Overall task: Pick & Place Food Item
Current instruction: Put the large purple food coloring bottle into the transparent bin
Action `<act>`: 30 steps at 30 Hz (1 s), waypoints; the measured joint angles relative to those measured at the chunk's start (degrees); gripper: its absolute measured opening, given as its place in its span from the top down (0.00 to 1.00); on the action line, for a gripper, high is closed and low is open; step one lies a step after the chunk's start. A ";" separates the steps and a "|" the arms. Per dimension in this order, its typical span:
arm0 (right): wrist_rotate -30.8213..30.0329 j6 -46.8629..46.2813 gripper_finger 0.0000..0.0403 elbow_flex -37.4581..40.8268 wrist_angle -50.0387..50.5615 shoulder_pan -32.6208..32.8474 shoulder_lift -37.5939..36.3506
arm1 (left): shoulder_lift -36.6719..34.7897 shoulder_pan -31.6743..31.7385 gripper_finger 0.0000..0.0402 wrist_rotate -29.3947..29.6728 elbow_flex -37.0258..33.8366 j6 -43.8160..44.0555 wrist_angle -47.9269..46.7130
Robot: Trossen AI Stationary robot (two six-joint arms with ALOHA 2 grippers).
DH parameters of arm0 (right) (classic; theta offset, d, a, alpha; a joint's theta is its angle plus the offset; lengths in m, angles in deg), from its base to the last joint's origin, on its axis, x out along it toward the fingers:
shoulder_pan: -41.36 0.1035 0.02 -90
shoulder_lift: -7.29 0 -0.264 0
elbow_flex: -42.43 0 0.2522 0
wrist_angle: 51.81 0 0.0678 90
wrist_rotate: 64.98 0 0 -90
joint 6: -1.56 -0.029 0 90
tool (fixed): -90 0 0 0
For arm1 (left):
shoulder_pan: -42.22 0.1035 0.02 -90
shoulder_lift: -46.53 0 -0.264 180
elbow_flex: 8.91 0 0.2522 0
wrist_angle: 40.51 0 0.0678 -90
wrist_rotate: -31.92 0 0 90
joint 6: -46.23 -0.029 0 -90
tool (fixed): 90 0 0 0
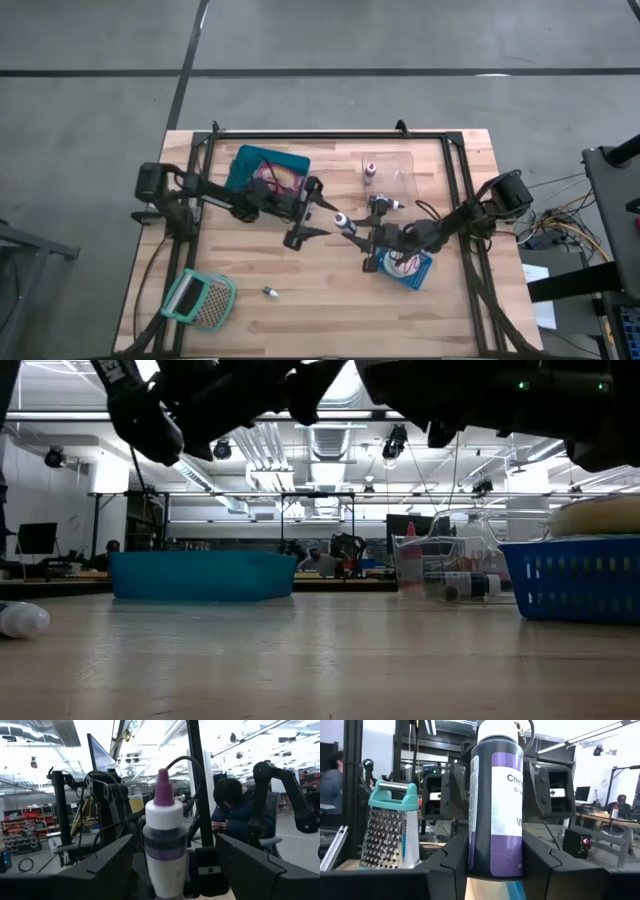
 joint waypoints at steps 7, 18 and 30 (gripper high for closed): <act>-0.37 2.07 0.70 -0.72 -0.12 -0.10 -0.37 | 5.03 0.04 0.29 -0.38 3.93 1.76 0.40; -0.39 3.41 0.70 -1.95 -0.12 -0.26 -0.38 | 7.10 0.04 0.29 -0.53 6.91 2.52 0.45; -0.57 2.64 0.70 -1.90 -0.12 -0.85 -0.38 | 7.21 0.04 0.40 0.31 10.18 1.91 -4.69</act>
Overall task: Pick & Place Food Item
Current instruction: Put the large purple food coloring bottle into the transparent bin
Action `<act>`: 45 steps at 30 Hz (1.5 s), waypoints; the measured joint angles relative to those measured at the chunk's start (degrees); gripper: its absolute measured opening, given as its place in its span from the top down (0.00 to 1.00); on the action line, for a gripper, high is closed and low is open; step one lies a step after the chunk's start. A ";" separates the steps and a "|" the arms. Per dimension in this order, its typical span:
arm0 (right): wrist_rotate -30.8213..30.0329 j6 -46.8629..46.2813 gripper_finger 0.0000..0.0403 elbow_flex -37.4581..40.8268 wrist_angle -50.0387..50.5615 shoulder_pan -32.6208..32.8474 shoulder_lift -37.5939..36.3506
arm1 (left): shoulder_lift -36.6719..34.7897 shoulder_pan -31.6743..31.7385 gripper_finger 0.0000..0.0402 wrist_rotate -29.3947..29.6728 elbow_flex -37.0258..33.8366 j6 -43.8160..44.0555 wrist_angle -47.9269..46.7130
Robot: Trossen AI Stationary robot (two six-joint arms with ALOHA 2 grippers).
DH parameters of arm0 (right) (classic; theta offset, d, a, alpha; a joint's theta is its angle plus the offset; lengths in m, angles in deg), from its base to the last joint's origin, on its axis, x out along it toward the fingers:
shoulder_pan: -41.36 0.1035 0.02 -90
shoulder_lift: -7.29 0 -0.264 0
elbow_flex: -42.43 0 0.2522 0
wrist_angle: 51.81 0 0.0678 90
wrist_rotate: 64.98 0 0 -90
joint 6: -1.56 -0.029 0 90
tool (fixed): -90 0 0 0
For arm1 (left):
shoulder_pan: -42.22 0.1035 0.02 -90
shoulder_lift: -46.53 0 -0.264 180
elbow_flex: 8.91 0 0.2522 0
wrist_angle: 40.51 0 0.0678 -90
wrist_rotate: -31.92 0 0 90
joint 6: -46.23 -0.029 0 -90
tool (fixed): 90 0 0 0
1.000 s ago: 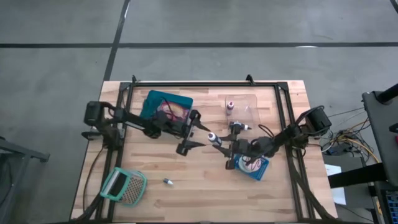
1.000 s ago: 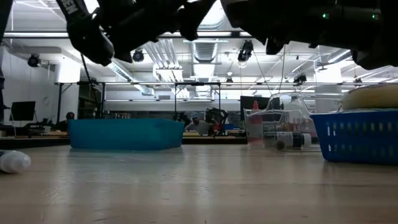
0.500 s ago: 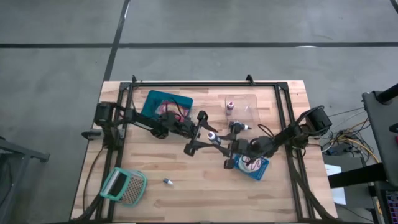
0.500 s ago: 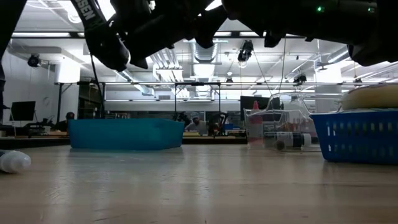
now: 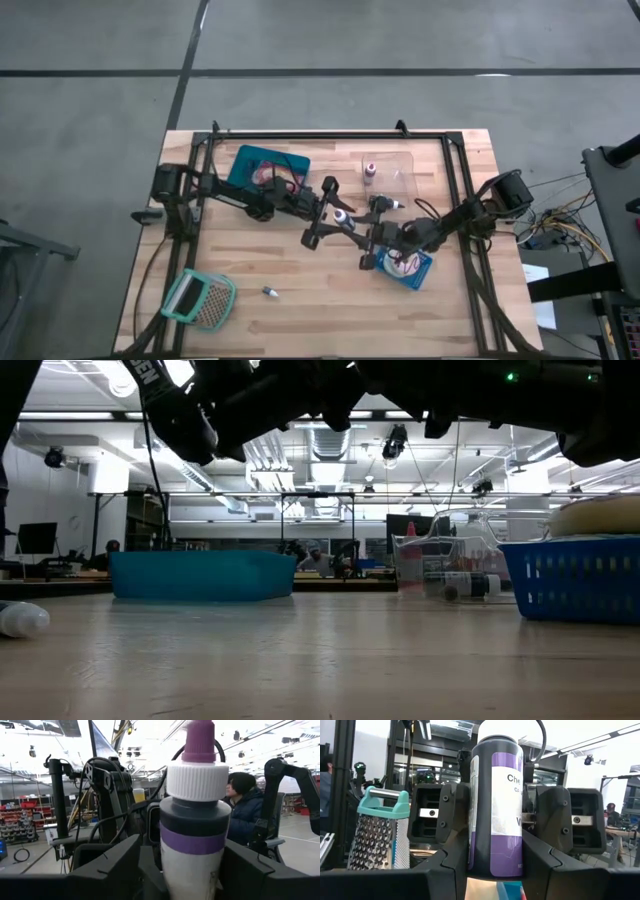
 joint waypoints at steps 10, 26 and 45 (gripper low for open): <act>-0.51 -0.78 0.70 0.13 0.19 -0.04 0.00 | 0.00 -0.04 0.68 -0.27 0.70 -1.99 -2.68; -2.55 -0.71 0.62 0.52 1.32 0.00 0.07 | 0.00 0.05 0.76 0.17 0.35 -3.91 -4.83; -13.13 -8.37 0.46 -0.70 35.94 6.06 -11.49 | -0.22 2.04 0.78 -2.42 0.23 -6.62 -17.61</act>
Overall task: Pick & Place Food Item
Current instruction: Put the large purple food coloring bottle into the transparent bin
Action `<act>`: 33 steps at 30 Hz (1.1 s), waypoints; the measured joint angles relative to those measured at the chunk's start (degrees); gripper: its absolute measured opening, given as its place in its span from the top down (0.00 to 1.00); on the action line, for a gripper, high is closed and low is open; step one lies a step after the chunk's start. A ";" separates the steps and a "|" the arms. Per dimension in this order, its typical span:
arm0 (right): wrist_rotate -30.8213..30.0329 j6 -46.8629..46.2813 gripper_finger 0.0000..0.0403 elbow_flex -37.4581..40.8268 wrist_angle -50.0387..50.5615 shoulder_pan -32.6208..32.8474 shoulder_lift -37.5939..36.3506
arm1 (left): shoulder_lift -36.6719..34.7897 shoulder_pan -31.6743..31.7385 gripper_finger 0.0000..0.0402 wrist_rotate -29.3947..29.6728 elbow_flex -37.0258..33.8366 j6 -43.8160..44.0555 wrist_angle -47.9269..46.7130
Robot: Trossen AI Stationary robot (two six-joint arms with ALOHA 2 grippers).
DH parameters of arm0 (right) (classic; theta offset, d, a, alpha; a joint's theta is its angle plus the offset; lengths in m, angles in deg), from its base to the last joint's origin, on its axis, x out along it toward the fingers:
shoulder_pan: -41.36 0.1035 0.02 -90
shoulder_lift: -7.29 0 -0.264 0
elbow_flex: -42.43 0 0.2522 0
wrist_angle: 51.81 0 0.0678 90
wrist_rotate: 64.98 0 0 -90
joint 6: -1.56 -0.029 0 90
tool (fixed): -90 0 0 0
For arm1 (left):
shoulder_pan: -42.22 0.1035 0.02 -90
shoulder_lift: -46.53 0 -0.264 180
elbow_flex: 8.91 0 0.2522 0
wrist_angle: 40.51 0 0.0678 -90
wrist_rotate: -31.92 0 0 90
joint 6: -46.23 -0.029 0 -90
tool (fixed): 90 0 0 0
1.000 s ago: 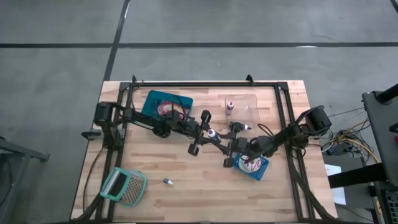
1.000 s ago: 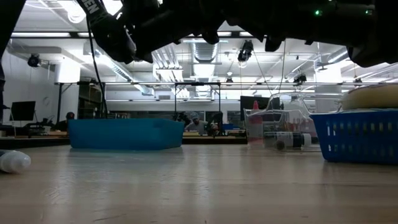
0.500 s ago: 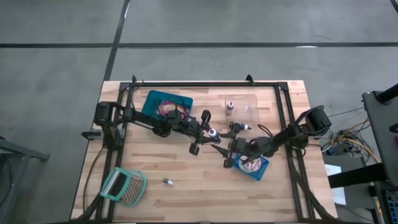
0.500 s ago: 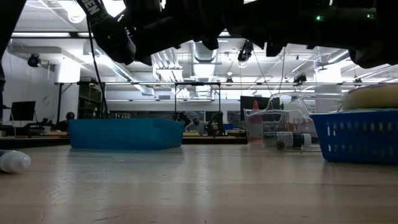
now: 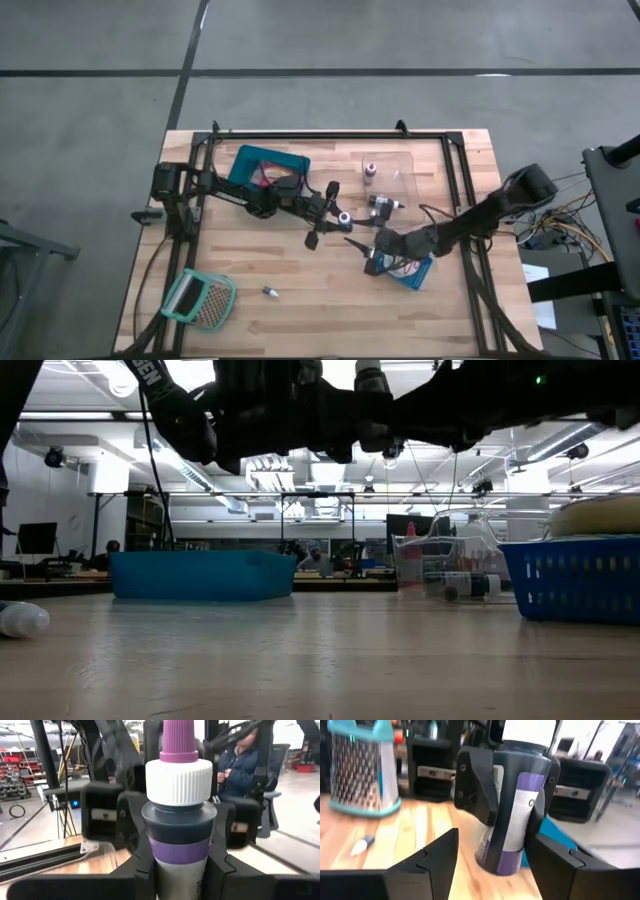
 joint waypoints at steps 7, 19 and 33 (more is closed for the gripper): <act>0.95 -11.67 0.47 -9.48 42.57 0.27 -13.50 | -0.06 0.34 0.78 0.74 -0.10 -2.60 -6.61; 19.72 -19.41 0.47 -39.91 92.95 -8.58 -12.23 | 0.34 0.35 0.78 2.40 -0.22 -4.59 -10.86; 31.62 -14.77 0.47 -63.39 113.76 -15.74 7.25 | 0.33 0.39 0.78 2.43 -0.22 -5.29 -13.00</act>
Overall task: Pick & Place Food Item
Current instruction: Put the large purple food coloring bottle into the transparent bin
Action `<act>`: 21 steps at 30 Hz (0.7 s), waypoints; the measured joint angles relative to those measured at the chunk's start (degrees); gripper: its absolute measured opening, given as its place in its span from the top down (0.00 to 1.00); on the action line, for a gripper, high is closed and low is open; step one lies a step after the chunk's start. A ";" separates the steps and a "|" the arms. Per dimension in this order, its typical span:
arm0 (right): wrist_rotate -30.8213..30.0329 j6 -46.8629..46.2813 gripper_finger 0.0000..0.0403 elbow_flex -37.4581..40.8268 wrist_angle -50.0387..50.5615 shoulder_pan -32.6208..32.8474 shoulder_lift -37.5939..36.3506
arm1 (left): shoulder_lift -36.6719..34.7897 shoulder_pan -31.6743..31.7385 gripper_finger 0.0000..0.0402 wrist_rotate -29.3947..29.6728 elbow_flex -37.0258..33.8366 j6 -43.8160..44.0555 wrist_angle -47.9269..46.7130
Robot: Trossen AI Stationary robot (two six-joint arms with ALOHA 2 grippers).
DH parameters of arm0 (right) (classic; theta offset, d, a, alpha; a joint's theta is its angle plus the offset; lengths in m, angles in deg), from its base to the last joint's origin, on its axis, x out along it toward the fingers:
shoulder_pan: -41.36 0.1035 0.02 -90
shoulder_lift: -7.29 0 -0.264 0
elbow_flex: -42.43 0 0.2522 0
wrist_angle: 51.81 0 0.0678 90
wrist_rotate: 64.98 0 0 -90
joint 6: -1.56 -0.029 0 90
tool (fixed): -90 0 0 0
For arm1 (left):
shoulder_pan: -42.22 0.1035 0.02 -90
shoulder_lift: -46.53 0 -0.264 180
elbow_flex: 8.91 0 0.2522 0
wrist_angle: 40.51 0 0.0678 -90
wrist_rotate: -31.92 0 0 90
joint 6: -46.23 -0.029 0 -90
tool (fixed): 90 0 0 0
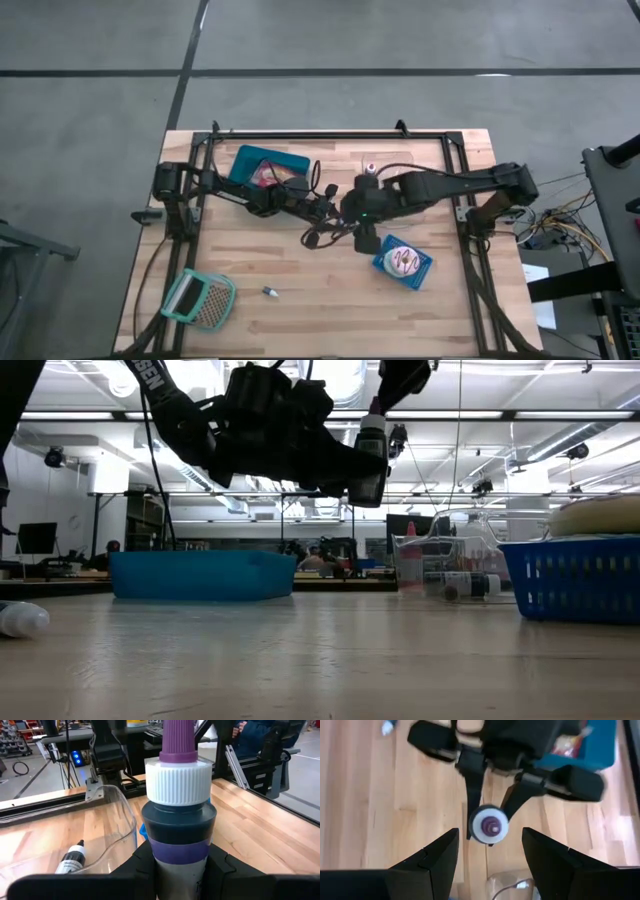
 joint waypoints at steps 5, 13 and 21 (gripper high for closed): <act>0.68 1.42 0.47 -2.02 1.60 -0.37 3.42 | 0.00 0.00 0.78 0.02 -0.02 -0.20 0.00; 2.13 2.05 0.47 -1.52 1.47 -1.54 4.65 | 0.00 0.00 0.78 0.02 -0.04 -0.27 0.04; 2.09 2.68 0.51 -1.52 1.30 -1.61 4.51 | -0.02 0.00 0.78 0.03 -0.04 -0.39 0.08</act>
